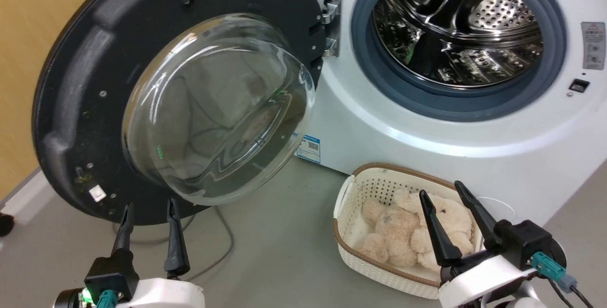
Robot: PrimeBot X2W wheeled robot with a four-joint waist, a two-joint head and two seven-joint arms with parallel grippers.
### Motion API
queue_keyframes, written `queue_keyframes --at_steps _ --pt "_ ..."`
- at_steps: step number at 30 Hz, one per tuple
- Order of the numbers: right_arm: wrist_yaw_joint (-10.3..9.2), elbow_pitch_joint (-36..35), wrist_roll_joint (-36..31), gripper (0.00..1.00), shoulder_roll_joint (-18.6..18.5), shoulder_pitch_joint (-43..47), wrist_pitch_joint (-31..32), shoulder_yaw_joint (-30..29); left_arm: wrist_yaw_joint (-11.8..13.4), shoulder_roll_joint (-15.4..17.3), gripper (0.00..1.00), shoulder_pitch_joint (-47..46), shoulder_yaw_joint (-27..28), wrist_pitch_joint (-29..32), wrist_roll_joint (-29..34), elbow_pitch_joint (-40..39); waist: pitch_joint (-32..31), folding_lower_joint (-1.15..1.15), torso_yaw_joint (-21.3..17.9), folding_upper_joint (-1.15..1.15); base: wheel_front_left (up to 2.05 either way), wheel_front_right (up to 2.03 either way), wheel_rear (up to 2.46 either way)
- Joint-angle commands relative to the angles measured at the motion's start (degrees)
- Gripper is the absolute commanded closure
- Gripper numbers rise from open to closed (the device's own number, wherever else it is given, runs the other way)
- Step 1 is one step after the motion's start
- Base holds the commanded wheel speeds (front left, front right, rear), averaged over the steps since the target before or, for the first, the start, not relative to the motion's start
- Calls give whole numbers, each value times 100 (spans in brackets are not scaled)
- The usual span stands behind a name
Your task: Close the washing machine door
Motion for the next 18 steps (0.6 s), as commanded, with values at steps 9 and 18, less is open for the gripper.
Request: queue_keyframes --at_steps 9,18 --pt "4 55 147 0 -95 -164 -151 122 113 1 0 143 -32 -154 -95 -79 46 0 258 0 0 0 0" --pt "4 87 255 0 -125 -199 -270 207 196 0 0 141 -23 -273 -190 -81 76 0 509 0 0 0 0"
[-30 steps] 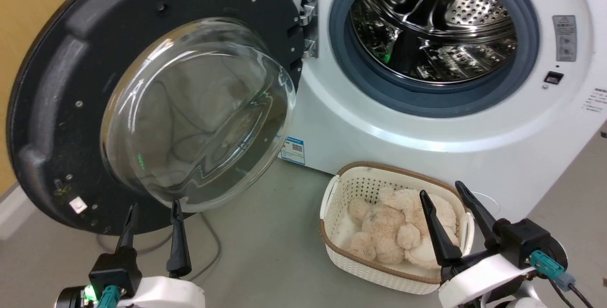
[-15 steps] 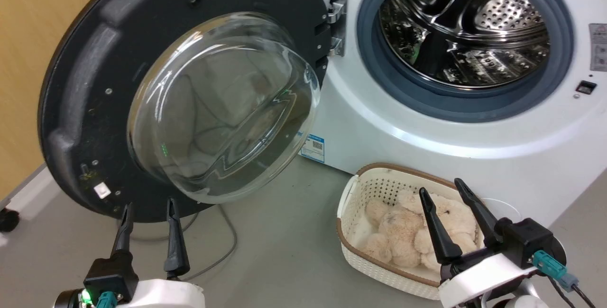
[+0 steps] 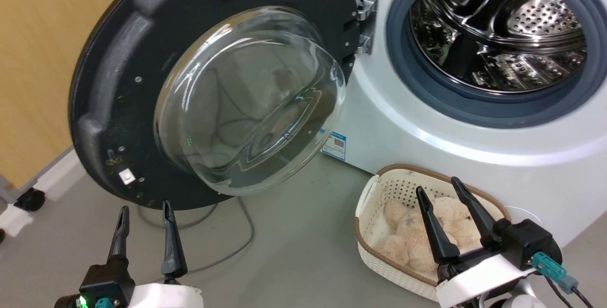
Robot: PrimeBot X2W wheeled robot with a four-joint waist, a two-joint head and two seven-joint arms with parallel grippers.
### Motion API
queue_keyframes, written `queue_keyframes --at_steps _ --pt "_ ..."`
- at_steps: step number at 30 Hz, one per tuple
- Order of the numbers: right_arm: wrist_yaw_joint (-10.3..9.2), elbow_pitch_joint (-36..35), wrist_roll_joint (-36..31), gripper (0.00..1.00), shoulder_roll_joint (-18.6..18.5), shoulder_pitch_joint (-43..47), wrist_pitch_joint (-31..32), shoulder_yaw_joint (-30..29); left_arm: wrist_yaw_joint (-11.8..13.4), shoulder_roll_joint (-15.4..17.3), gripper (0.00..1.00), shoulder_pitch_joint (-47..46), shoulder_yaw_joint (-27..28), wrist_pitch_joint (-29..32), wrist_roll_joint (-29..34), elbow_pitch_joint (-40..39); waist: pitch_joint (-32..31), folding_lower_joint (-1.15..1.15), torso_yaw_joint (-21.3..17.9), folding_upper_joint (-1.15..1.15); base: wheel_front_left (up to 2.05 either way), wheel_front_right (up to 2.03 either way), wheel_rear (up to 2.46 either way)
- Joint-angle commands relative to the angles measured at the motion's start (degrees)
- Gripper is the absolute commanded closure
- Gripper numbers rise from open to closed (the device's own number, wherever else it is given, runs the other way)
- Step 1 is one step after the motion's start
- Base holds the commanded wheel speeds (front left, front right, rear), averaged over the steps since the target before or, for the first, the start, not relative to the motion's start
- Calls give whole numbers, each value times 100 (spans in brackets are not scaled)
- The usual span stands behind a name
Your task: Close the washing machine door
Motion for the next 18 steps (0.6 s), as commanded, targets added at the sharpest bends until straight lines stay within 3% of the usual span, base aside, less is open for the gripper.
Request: queue_keyframes --at_steps 1,18 --pt "4 34 80 0 -37 -103 -59 30 52 0 0 57 -1 -69 -44 -32 -2 0 49 0 0 0 0" --pt "5 121 242 0 -82 -181 -250 181 130 0 0 101 -8 -260 -222 2 16 0 441 0 0 0 0"
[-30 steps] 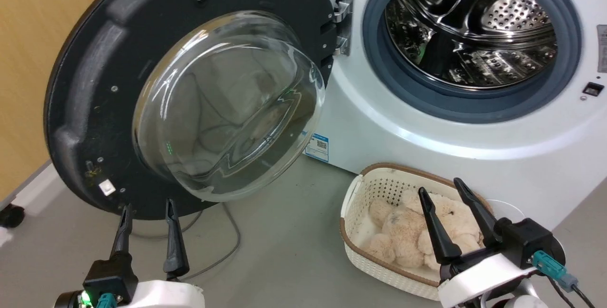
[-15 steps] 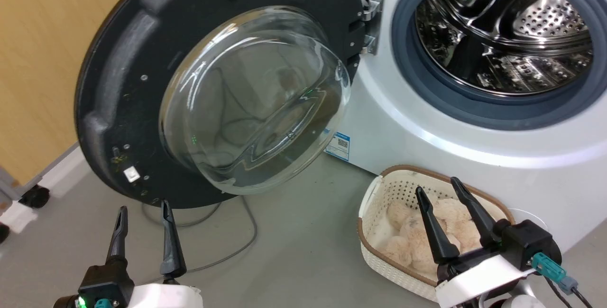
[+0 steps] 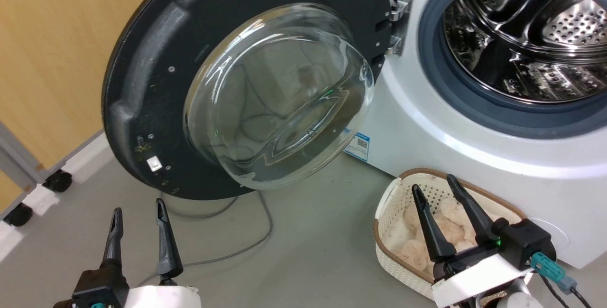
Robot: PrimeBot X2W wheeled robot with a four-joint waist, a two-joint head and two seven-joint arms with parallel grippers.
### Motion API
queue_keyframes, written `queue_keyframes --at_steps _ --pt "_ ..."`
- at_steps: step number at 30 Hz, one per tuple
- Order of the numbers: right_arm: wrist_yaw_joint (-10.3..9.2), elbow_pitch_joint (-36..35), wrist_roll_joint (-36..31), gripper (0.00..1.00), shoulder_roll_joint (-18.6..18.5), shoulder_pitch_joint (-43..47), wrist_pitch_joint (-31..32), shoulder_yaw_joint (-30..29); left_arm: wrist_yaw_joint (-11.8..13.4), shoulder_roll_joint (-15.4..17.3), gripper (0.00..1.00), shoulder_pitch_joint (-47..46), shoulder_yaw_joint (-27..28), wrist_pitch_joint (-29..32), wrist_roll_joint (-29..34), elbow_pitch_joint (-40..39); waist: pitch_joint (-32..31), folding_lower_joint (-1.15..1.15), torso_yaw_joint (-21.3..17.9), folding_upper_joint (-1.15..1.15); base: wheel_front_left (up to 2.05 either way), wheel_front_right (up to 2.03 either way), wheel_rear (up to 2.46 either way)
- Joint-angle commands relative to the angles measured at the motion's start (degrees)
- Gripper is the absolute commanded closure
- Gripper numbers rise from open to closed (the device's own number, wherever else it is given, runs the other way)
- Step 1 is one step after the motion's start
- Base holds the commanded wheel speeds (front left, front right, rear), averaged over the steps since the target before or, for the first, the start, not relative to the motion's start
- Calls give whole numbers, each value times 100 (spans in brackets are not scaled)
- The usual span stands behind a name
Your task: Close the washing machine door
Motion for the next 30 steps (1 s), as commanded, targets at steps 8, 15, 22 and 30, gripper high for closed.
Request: queue_keyframes --at_steps 8,15,22,30 --pt "5 -13 15 0 -34 -50 -41 -9 -32 0 100 63 -65 -37 -29 13 42 0 8 0 0 0 0" --pt "5 -92 -42 0 -63 -29 -41 -88 -239 0 100 -235 240 -37 -583 -64 192 0 7 0 0 0 0" --pt "5 -270 -186 0 -79 141 -41 -412 -829 441 100 -1357 1153 78 -1416 572 361 0 -14 0 0 0 0" --pt "5 -528 -283 0 -68 155 -41 -504 -874 1039 100 -3198 2438 1432 -3596 1761 662 0 -288 0 0 0 0"
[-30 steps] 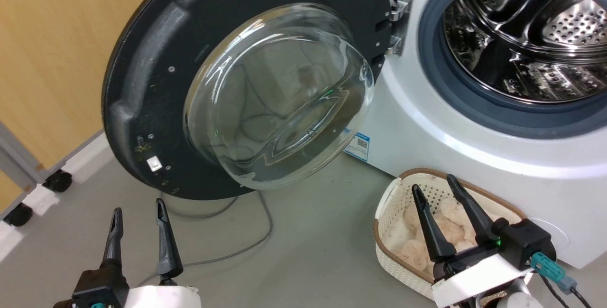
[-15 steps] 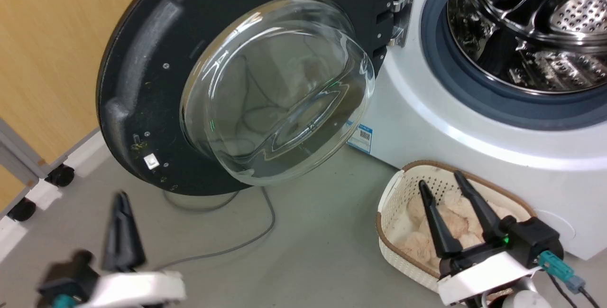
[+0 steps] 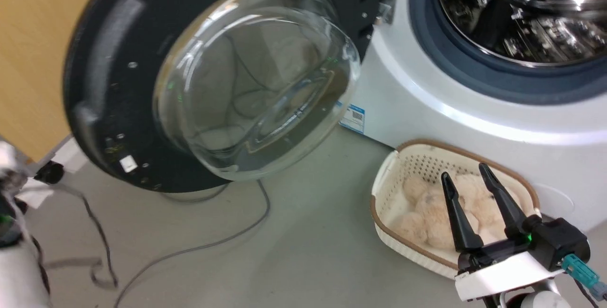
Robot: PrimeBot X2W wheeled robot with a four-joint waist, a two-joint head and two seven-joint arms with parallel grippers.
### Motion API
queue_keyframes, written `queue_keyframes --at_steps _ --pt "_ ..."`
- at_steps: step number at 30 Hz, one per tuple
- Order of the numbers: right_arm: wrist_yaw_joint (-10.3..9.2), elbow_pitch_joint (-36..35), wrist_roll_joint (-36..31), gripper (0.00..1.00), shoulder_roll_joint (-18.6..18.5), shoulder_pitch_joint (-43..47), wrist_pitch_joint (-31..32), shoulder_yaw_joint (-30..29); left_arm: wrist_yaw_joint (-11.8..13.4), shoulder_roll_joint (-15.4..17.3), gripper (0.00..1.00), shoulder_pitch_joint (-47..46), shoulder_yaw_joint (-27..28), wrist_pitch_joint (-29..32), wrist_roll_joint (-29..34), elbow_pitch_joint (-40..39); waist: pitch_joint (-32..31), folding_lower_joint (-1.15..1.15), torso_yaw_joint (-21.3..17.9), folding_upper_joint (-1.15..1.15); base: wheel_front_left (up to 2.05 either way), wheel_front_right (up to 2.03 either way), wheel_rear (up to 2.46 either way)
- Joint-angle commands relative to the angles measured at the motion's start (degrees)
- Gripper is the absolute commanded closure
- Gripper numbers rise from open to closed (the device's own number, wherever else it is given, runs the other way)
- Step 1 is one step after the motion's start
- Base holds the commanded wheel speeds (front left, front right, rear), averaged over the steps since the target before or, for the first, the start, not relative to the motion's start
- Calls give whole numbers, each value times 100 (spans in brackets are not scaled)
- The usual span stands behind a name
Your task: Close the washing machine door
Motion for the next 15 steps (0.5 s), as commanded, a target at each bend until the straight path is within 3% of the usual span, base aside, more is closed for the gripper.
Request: queue_keyframes --at_steps 1,7,11,15 --pt "5 -37 -22 0 -4 -43 -26 19 12 -10 100 -179 95 184 -273 133 106 0 -126 0 0 0 0" --pt "5 -68 -62 0 -21 -187 -26 114 223 290 100 -904 749 1299 -1599 886 276 0 -367 0 0 0 0" --pt "5 -76 -72 0 -63 -267 -26 131 282 545 100 -1094 876 1959 -2024 1429 364 0 -493 0 0 0 0" --pt "5 -83 -76 0 -70 -303 -26 97 164 740 100 -1022 733 2574 -2147 1756 397 0 -569 0 0 0 0"
